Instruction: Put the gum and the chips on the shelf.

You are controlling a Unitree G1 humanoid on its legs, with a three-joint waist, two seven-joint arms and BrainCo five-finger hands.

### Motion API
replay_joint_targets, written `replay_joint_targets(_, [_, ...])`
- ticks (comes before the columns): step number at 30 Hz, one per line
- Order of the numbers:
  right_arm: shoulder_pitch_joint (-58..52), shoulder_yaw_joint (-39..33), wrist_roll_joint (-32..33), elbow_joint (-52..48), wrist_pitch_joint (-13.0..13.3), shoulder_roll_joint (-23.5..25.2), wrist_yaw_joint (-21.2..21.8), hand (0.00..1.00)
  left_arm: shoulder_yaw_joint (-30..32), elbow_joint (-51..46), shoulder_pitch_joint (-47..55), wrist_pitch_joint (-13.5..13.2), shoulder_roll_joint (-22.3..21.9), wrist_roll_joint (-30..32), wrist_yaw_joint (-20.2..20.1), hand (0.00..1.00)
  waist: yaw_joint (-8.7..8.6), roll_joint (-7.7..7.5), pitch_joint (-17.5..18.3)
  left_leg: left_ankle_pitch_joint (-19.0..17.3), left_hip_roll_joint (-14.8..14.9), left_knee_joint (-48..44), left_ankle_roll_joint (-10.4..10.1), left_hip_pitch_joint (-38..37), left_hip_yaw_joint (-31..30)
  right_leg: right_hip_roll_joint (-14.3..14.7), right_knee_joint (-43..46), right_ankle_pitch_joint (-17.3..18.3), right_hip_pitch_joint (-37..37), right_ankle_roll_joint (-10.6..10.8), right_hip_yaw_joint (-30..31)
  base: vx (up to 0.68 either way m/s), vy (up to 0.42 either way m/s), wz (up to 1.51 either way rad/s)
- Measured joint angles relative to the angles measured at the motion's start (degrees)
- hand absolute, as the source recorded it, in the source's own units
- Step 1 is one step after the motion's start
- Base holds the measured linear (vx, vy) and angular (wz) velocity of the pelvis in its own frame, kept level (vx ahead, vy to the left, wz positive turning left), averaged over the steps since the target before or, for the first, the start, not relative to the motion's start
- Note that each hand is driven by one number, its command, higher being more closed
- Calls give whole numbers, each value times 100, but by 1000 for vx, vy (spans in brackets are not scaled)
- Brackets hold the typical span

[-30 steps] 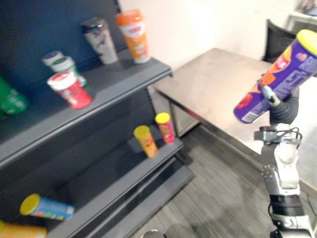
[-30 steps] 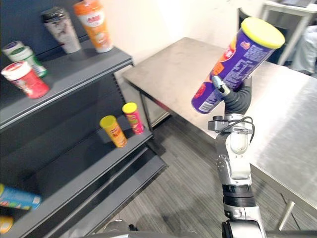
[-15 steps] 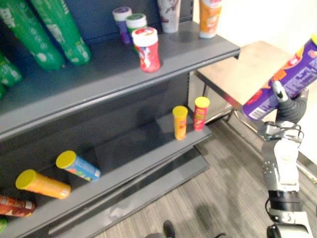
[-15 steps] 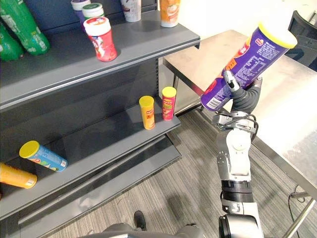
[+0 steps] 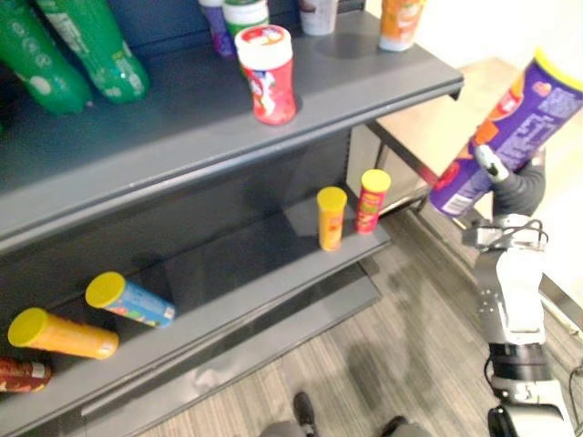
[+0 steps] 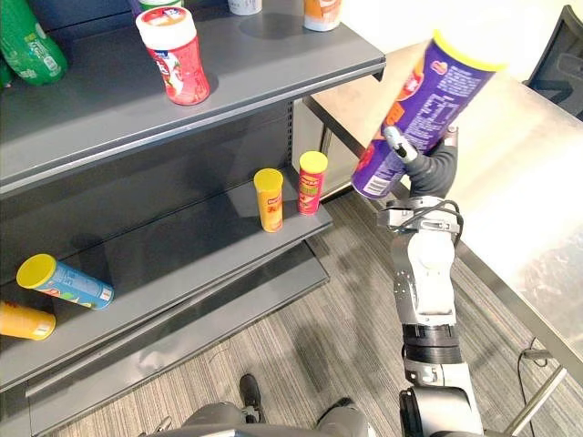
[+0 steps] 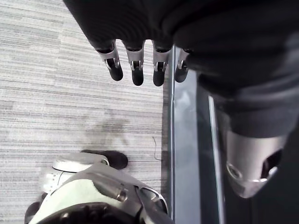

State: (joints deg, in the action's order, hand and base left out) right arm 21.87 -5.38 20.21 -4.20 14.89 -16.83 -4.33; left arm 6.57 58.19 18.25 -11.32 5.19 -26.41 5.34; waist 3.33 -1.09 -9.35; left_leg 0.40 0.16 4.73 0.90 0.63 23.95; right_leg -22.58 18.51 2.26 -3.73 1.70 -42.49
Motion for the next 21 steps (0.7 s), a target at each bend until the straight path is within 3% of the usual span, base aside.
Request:
replay_joint_targets(4, [16, 409, 3, 5, -50, 7, 427, 100, -58, -3, 0, -1, 9, -146, -174, 0, 6, 7, -28, -41, -52, -106, -25, -18, -89, -125, 165, -1, 60, 1, 73, 117, -31, 18])
replay_joint_targets(10, [16, 968, 1, 8, -63, 272, 817, 100, -228, -128, -16, 27, 13, -479, -273, 0, 167, 33, -179, -496, -122, -897, 82, 19, -306, -489, 632, -1, 333, 3, 92, 68, 1, 23])
replay_joint_targets(12, [-33, 1033, -4, 1, -65, 282, 832, 100, -313, -141, -21, 67, 72, -479, -275, 0, 116, 35, -239, -695, -270, -1109, 263, 10, -810, -601, 1330, -93, 167, -312, 1061, 35, 75, 98])
replay_joint_targets(13, [-171, 1034, -14, -39, -65, 271, 728, 100, -454, -127, -37, 97, 119, -437, -278, 0, 30, 103, -274, -810, -250, -1244, 310, 53, -1153, -412, 1711, 65, -104, -403, 1912, 24, 17, 150])
replay_joint_targets(14, [-477, 1020, -12, -252, 15, 297, 563, 100, -578, -91, -112, 177, 181, -378, -278, 0, -40, 142, -295, -876, -211, -1417, 329, 165, -1568, 113, 1634, 530, -193, -135, 2813, 37, -18, 185])
replay_joint_targets(15, [-717, 1075, -29, -485, 63, 355, 424, 100, -594, 17, -131, 199, 251, -376, -287, 0, -124, 101, -280, -874, -234, -1503, 330, 279, -1791, 426, 1462, 659, -378, -8, 3344, 25, -26, 155])
replay_joint_targets(17, [-881, 1191, -125, -637, 196, 411, 408, 100, -615, 171, -166, 253, 301, -380, -302, 0, -148, -12, -299, -870, -297, -1536, 327, 323, -1952, 643, 1085, 637, -594, 33, 3696, 23, -29, 83])
replay_joint_targets(19, [-982, 1363, -222, -725, 275, 410, 443, 100, -653, 289, -238, 306, 335, -374, -334, 0, -160, -57, -302, -922, -318, -1708, 270, 416, -2158, 886, 507, 499, -716, 243, 3859, 15, -102, 62])
replay_joint_targets(21, [-1030, 1474, -220, -820, 305, 406, 472, 100, -672, 285, -282, 304, 383, -365, -335, 0, -156, -117, -282, -1037, -374, -1902, 182, 493, -2267, 934, 16, 355, -679, 386, 3836, 11, -142, 37])
